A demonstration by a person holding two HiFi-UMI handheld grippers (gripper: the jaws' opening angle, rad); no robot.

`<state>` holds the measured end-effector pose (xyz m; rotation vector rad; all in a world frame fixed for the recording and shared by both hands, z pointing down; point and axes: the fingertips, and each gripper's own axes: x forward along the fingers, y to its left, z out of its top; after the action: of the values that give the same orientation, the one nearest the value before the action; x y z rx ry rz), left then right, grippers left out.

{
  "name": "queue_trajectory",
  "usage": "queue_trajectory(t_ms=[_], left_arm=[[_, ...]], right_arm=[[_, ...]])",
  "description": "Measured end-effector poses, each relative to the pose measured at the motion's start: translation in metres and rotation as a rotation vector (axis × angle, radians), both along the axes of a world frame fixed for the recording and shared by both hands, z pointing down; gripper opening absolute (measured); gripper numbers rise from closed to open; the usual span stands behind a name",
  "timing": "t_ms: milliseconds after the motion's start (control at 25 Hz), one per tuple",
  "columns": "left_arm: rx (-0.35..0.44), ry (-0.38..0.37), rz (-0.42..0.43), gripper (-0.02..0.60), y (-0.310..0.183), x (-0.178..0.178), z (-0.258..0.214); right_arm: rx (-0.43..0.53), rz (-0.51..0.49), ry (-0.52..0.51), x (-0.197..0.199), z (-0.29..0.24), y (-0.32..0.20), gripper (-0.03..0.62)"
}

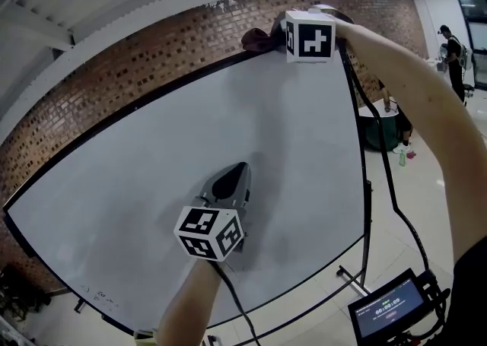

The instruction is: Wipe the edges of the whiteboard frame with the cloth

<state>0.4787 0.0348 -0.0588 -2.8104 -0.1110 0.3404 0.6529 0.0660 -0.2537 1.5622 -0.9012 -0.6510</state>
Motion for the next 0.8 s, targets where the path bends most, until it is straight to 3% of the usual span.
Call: queue_trajectory(t_ms=[440,680,800], left_arm=[[0.047,-0.025,0.019,0.005,0.011,0.007,0.008],[0.078,-0.070,0.072,0.005,0.023,0.019,0.008],[0.084,-0.085,0.084,0.005,0.028,0.023,0.008]], right_arm=[[-0.008,0.064,0.011,0.026,0.009,0.028,0.058],[0.037,0.097,-0.074,0.041,0.004,0.048,0.058],[0.132,0.070,-0.169,0.055,0.002,0.056,0.058]])
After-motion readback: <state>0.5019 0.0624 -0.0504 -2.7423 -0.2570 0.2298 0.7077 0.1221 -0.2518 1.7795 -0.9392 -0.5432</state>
